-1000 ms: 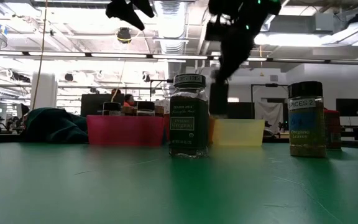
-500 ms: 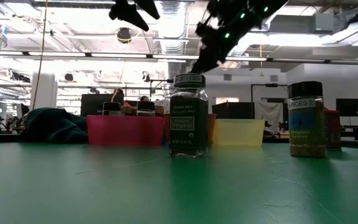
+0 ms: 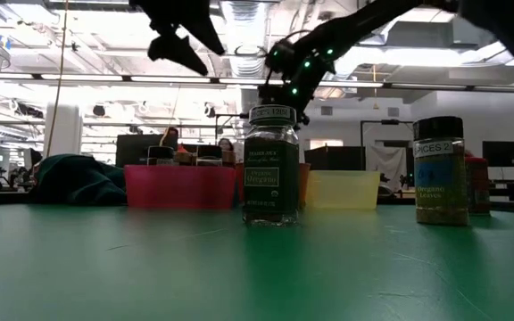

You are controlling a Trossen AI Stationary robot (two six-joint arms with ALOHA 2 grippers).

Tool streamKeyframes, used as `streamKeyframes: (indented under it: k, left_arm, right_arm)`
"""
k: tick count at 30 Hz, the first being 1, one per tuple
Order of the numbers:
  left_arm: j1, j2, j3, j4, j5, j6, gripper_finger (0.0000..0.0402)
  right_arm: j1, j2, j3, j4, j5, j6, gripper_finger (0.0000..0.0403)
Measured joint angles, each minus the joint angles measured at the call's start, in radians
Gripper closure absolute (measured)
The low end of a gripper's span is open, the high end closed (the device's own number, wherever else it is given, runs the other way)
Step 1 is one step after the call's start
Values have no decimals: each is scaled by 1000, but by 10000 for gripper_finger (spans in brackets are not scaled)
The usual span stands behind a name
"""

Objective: Sort spices by type
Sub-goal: Put the top green seasoning bottle into the orange bin, then put the green seasoning bottle into the orange bin

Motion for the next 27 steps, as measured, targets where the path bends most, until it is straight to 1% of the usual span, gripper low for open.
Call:
streamKeyframes:
  k: [3,6,11,15,19,22,27]
  left_arm:
    - [-1,-45,-1,-11,-36,-7,118]
    - [0,-98,-1,-32,-69,-18,118]
    - [0,-168,-1,-64,-90,-33,118]
    - [0,-194,-1,-75,-96,-14,118]
    - [0,-191,-1,-77,-97,39,118]
    - [2,-190,-1,-78,-98,122,118]
    - [39,-170,-11,-73,-166,307,118]
  right_arm:
    - [-1,50,49,-78,0,-7,168]
    - [0,72,65,-104,0,-7,157]
    - [-1,75,65,-122,-1,-7,125]
    - [-6,55,65,-138,-5,-7,102]
    - [-6,-3,65,-180,-6,8,88]
    - [11,-79,65,-225,-6,25,86]
    - [105,-193,56,-243,-26,80,86]
